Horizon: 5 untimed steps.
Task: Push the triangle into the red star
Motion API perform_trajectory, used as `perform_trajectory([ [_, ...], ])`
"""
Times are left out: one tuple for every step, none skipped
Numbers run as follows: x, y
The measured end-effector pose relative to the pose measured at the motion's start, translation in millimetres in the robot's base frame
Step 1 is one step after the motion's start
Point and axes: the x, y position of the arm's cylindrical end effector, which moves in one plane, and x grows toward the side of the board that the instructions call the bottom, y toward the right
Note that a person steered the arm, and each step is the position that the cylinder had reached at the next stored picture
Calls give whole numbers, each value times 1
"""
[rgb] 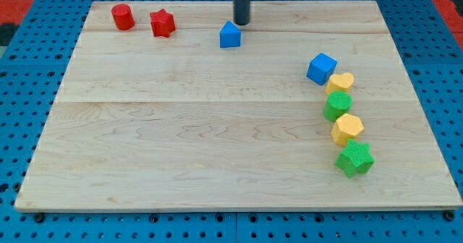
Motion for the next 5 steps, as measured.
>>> perform_trajectory([
  [-25, 18],
  [-36, 38],
  [2, 26],
  [50, -5],
  [55, -44],
])
